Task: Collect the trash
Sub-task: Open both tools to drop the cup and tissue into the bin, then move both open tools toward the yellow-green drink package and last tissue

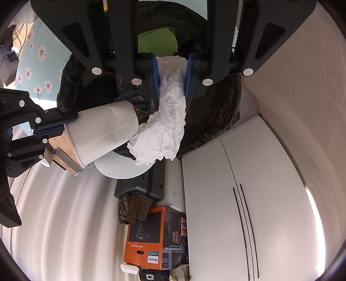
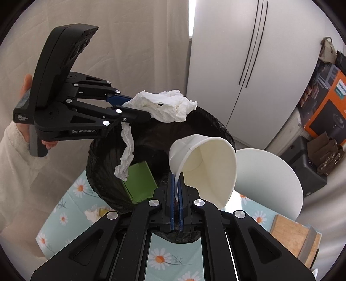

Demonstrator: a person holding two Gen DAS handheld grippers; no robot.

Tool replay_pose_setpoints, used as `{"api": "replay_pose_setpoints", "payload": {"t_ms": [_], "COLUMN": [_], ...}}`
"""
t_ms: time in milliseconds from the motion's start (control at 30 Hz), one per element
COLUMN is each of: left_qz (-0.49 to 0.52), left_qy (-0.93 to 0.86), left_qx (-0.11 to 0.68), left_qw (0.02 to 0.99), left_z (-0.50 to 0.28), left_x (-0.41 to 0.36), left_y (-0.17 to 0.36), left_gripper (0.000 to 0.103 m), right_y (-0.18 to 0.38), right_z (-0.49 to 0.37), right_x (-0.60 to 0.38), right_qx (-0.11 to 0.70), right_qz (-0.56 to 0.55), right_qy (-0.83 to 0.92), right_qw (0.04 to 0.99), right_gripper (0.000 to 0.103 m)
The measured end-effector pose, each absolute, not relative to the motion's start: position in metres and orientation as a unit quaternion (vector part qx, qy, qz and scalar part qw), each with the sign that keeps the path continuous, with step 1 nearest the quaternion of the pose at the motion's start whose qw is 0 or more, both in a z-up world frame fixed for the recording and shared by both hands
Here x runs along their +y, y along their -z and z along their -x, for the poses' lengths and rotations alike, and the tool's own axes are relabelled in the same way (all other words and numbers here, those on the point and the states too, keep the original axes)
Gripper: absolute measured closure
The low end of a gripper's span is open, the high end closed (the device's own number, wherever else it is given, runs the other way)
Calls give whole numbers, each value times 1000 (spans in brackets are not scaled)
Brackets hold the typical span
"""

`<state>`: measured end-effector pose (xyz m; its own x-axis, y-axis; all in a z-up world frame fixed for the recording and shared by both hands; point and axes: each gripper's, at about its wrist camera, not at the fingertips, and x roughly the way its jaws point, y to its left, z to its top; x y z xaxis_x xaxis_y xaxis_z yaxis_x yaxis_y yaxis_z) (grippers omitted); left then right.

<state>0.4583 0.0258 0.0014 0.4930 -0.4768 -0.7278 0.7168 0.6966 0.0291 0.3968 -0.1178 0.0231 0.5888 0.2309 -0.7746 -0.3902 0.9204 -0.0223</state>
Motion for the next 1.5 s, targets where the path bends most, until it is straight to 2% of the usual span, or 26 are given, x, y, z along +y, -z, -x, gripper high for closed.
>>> {"api": "replay_pose_setpoints", "payload": {"t_ms": [200,233,267,300,333,400,467,533,867,1133,1500], "left_qz": [-178,-183,-185,-181,-173,-158,-150,-140,-127,-118,-69], "left_qy": [356,352,348,343,340,338,321,305,248,219,219], "left_qx": [372,364,356,352,348,337,327,319,344,370,409], "left_qw": [839,843,847,852,856,864,876,887,897,895,883], "left_z": [-479,-478,-476,-473,-470,-464,-457,-449,-390,-348,-310], "left_x": [19,19,19,22,25,33,42,50,87,109,134], "left_y": [21,22,22,21,19,14,9,3,-5,7,30], "left_gripper": [79,65,37,23,9,9,6,6,6,6,6], "right_y": [-11,-9,-7,-6,-5,-7,-11,-16,-28,-25,6], "right_z": [-412,-413,-413,-412,-409,-402,-394,-386,-341,-308,-277], "right_x": [-115,-114,-113,-111,-110,-112,-113,-115,-129,-129,-120], "right_qx": [428,428,426,424,422,413,401,392,366,364,401], "right_qz": [92,93,96,103,109,115,117,118,101,97,93], "right_qy": [-176,-177,-179,-177,-172,-167,-165,-160,-141,-139,-156], "right_qw": [882,881,881,882,883,888,893,898,914,916,898], "right_gripper": [100,97,97,90,67,36,34,22,16,15,15]}}
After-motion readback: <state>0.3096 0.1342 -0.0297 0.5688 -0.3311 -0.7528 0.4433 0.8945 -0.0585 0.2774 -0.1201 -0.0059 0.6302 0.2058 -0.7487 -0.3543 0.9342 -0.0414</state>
